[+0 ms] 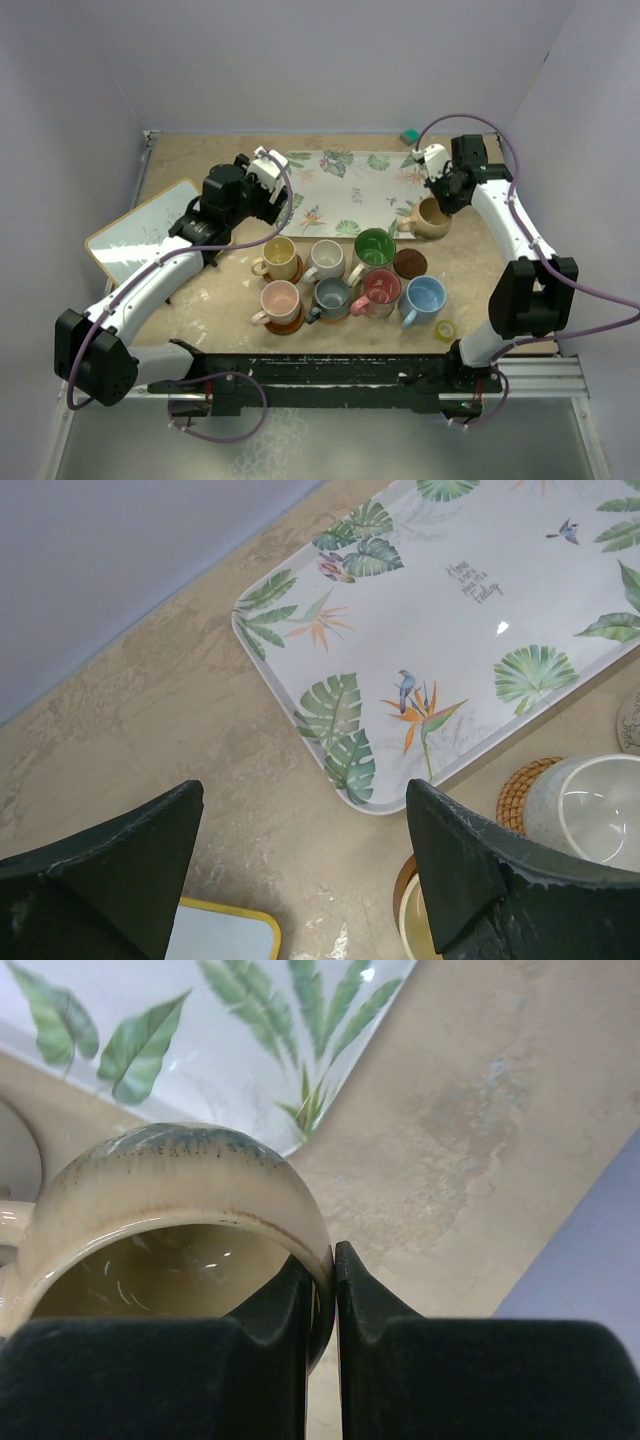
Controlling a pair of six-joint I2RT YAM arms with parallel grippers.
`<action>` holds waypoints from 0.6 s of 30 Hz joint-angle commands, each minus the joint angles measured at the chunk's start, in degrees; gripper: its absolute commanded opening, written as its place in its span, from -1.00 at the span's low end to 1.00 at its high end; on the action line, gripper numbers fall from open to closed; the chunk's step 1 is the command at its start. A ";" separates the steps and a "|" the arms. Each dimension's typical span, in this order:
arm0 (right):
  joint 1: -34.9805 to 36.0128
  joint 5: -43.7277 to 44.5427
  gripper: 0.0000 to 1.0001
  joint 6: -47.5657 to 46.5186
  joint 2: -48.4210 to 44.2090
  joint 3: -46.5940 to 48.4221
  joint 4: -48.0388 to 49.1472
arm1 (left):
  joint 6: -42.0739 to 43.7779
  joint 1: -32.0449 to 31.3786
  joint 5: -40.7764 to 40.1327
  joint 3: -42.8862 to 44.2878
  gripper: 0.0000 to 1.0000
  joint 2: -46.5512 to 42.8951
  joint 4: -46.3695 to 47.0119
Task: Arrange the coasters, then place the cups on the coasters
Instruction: Pick up the cup from the tray, then place the cup on the coaster.
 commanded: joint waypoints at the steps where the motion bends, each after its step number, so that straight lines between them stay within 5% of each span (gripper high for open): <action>1: 0.29 -2.00 -1.00 -8.69 -5.65 -3.17 2.60 | 0.43 0.59 1.33 -0.57 0.59 -1.92 3.19; 18: -0.42 -11.71 -1.00 -23.34 -10.11 -12.64 5.50 | 0.85 0.86 1.99 -1.26 0.59 -3.63 3.59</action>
